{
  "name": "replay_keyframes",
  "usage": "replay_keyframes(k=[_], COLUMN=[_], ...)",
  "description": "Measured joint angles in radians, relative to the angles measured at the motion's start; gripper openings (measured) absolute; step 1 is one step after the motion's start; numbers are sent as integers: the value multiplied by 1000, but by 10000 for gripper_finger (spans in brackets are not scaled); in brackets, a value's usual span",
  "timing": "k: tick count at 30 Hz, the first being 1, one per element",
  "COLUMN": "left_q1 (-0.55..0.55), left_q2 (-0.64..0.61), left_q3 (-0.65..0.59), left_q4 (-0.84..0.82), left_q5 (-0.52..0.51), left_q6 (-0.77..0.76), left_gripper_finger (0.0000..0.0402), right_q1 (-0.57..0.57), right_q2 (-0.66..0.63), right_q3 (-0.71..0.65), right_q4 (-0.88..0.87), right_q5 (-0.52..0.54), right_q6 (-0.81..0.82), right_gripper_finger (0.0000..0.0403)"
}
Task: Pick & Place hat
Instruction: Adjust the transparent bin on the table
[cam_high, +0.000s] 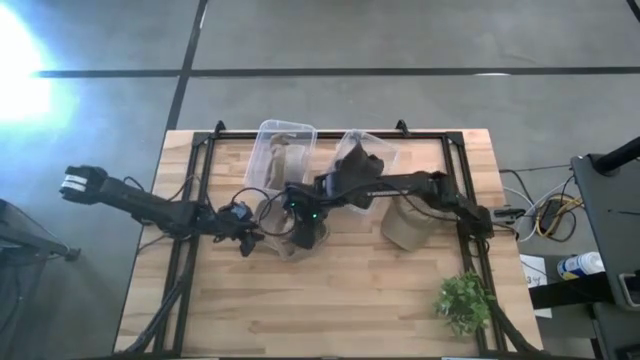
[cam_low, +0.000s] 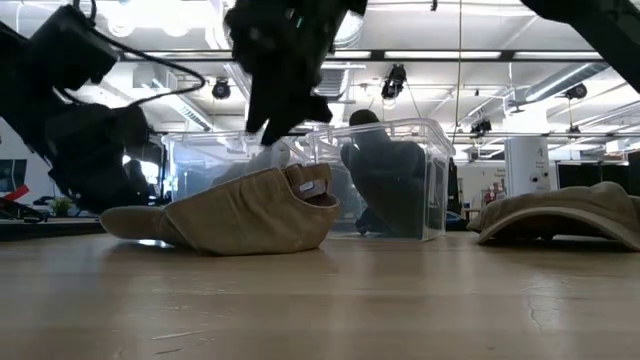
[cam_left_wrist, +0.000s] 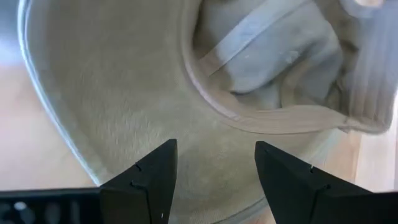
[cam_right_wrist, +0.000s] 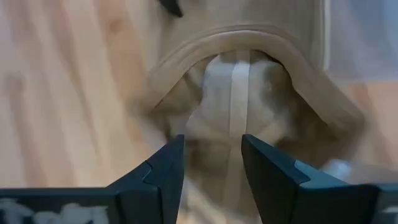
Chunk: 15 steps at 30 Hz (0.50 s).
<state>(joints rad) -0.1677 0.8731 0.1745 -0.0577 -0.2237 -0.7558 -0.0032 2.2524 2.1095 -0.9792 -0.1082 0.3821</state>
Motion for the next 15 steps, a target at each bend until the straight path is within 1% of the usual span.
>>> replay_keyframes(k=[2,3,4,6,7,12,15], left_q1=[0,-1,-2,-6,-10,-41,-62], left_q2=[16,25,30,48,57,112,141], left_q3=[-10,-14,-17,-17,-17,-17,-16], left_q4=[27,50,75,131,163,297,338], left_q5=[8,17,30,46,54,88,120], left_q6=[-58,-80,-100,-133,-143,-171,-162], left_gripper_finger=[209,209,209,209,209,209,209], right_q1=[4,2,2,4,4,1,13], right_q2=[6,0,-1,-2,-2,24,2], right_q3=[-41,-59,-75,-111,-128,-214,-219], right_q4=[74,98,119,131,120,118,148], right_q5=[33,13,15,58,62,53,28], right_q6=[38,62,83,118,150,287,343], right_gripper_finger=[150,148,146,142,141,135,133])
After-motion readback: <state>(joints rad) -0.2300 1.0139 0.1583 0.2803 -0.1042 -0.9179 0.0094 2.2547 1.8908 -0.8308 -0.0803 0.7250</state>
